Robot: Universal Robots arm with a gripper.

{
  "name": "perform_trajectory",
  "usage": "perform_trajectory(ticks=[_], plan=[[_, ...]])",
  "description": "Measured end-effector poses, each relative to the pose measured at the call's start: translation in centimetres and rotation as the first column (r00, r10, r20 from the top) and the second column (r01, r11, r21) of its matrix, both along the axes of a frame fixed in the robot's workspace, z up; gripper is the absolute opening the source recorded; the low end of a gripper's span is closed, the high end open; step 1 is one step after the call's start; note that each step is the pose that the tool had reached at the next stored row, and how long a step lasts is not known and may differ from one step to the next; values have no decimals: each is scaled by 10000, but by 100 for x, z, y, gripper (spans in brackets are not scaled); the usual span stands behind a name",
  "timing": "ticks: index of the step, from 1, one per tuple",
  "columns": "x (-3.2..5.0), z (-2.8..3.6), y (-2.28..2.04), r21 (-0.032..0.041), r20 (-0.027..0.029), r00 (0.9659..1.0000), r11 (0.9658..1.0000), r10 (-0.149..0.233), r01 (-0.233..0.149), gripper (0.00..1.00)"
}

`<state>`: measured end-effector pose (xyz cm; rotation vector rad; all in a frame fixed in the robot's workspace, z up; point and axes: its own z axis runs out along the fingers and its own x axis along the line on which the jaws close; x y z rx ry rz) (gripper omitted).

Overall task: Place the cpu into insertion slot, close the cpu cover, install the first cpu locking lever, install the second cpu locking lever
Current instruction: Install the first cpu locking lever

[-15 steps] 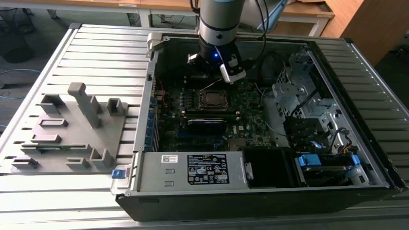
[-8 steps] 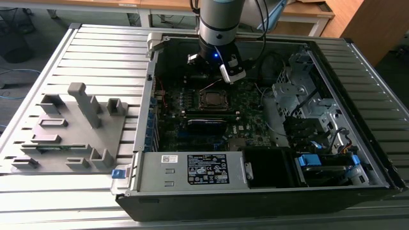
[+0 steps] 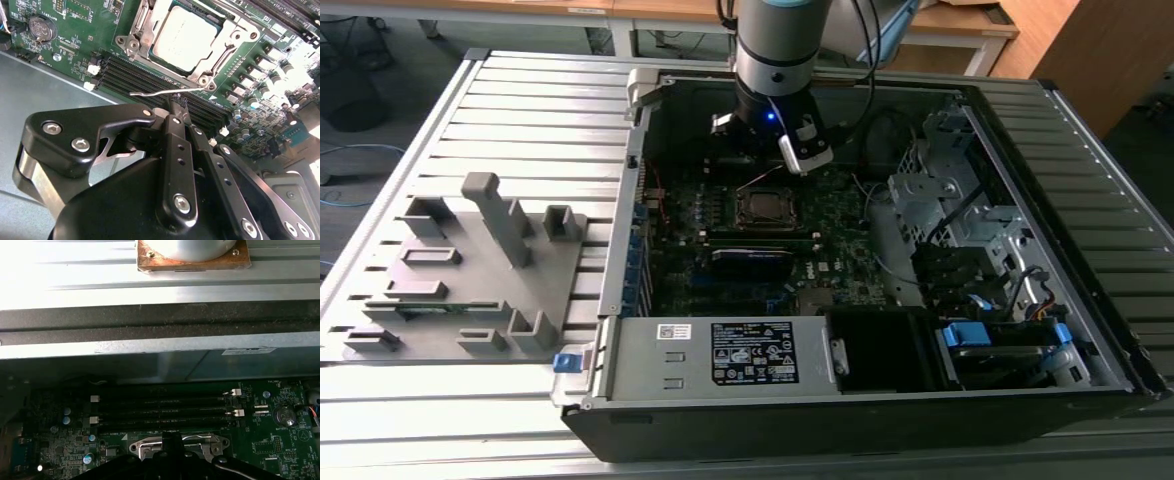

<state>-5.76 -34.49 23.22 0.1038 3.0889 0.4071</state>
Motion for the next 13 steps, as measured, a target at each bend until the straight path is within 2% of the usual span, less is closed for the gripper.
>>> perform_trajectory(ticks=[13], plan=[[9, -5, 0, 1, 1, 10000, 10000, 0, 0, 11]])
